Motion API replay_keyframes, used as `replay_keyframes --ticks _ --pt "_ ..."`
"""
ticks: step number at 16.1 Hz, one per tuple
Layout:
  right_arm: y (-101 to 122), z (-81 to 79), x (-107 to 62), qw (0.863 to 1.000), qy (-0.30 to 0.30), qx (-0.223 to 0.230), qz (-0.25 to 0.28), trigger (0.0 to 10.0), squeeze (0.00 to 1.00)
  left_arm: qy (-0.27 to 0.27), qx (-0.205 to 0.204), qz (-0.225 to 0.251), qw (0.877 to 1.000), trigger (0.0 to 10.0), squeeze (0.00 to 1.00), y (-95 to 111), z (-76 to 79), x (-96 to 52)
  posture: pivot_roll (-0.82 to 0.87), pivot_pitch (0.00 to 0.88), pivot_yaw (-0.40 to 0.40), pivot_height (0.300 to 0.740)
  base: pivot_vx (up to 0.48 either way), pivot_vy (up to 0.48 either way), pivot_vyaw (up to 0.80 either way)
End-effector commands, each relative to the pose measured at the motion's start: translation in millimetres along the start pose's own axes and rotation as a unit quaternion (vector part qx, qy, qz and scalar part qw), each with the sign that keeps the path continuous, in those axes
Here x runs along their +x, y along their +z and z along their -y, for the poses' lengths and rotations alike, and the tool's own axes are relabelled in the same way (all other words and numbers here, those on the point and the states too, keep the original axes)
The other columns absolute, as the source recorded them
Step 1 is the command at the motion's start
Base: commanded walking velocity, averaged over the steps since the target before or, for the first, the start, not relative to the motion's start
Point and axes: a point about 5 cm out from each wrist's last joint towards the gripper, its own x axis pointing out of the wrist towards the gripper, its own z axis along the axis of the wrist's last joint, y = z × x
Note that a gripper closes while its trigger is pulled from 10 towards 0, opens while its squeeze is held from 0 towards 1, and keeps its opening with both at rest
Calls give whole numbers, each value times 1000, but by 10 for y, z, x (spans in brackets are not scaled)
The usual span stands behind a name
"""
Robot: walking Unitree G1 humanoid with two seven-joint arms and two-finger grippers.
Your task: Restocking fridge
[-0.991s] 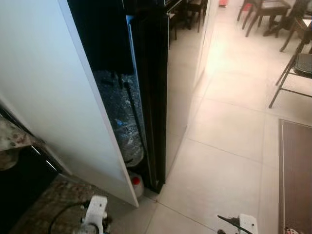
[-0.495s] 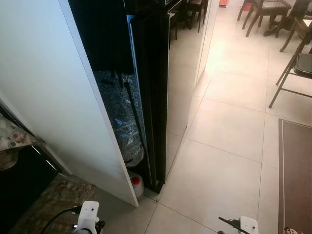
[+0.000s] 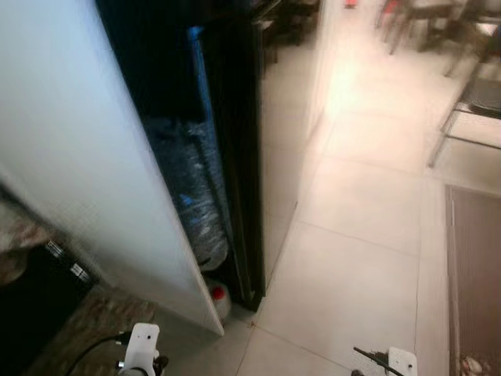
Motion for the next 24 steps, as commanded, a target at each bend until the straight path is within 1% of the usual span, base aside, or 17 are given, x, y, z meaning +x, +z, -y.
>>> replay_keyframes --ticks 1,2,4,9,12,18,20,24 --pt "-49 1 -6 1000 -2 0 -10 10000 0 5 5 -5 1000 10000 0 -9 -4 0 -62 0 82 740 0 0 -775" --pt "-51 5 -7 1000 -2 -1 -11 10000 0 11 2 -5 1000 10000 0 -40 -61 -12 -61 0 79 740 0 0 -775" --pt "-45 10 -8 1000 0 -6 -10 10000 0 15 3 -2 1000 10000 0 -57 -109 -23 -61 0 77 740 0 0 -772" --pt "-17 20 -8 1000 2 -1 0 10000 0 19 -8 -10 1000 10000 0 -123 -125 -38 -55 0 62 740 0 0 0" --pt "-3 27 -5 1000 1 -1 -1 10000 0 22 -13 -18 1000 10000 0 -187 -121 -51 -49 0 54 740 0 314 0" --pt "1 44 -8 1000 1 -5 0 10000 0 23 -16 -26 999 10000 0 -240 -113 -61 -44 0 52 740 0 332 0" --pt "-5 48 -10 1000 0 1 0 10000 0 24 -17 -29 999 10000 0 -261 -125 -67 -45 0 53 740 0 334 0" --pt "-13 50 -11 1000 0 -1 -2 10000 0 30 -18 -36 999 10000 0 -322 -212 -94 -41 0 53 740 0 330 -780"
